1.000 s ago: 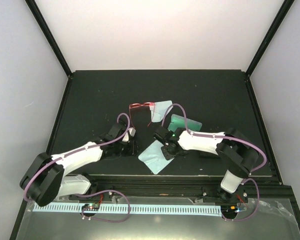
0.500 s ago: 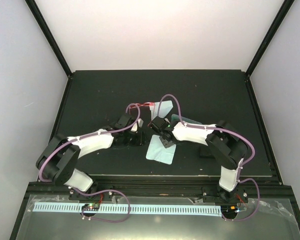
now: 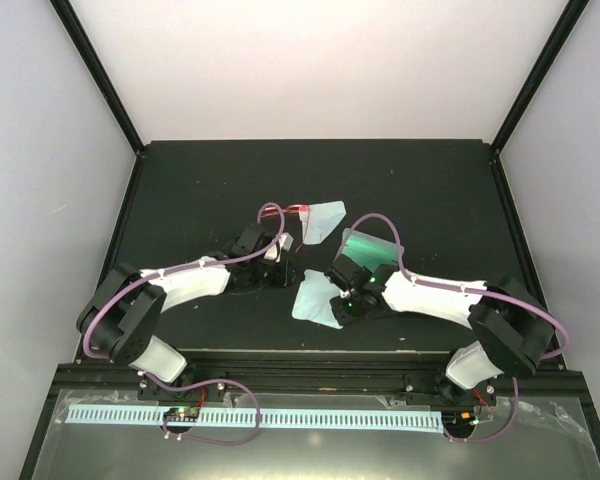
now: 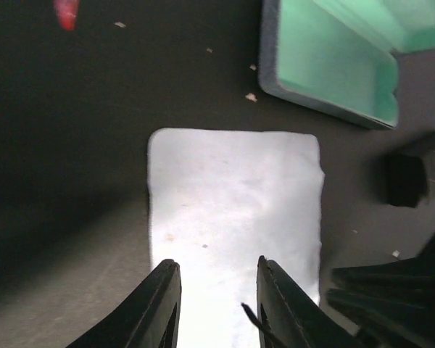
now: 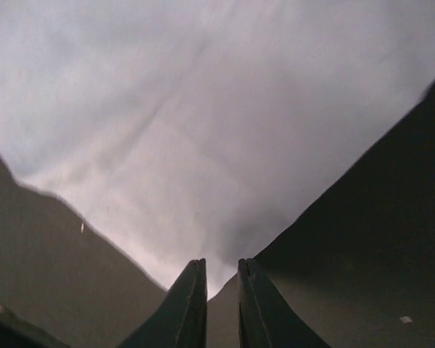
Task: Organize the sunglasses
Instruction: Move the glasses cleaning cloth to the center of the board, then fold the glasses cleaning cloth at the center of the board.
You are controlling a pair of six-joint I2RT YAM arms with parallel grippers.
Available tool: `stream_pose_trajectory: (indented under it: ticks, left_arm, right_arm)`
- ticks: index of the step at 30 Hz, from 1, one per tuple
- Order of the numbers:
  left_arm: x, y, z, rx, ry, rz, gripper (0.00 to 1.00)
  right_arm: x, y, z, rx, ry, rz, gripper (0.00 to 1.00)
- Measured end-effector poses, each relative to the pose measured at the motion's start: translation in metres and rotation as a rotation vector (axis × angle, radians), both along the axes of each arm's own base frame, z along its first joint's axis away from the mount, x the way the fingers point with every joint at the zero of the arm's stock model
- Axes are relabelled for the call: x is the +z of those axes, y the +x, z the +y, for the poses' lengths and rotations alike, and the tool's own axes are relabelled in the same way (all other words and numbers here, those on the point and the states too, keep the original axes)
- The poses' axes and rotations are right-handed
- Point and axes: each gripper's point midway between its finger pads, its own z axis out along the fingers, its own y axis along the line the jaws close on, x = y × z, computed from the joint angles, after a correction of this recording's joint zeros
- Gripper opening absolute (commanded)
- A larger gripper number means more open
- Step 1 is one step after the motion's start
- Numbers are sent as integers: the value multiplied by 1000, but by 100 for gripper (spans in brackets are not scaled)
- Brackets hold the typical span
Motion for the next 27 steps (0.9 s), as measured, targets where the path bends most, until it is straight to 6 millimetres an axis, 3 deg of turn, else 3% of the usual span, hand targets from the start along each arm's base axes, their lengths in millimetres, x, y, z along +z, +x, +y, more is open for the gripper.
stream_pose_trajectory:
  ticks: [6,11,15,21,27]
  left_arm:
    - [-7,-19,-8,-47,-91,50,27]
    - [-24,-36,-1,-46,-94,111,27]
    - [-25,-37,-1,-42,-93,118,28]
    - [-24,-35,1,-32,-88,109,30]
    - [-25,-33,4,-29,-60,95,40]
  right_arm:
    - [-17,-28,9,18,71,124,12]
    - [-19,-32,17,14,114,151,12]
    - [-20,-31,14,-13,103,145,12]
    - [-20,-35,-11,-64,13,126,14]
    - [-18,-42,-38,-106,-98,134,31]
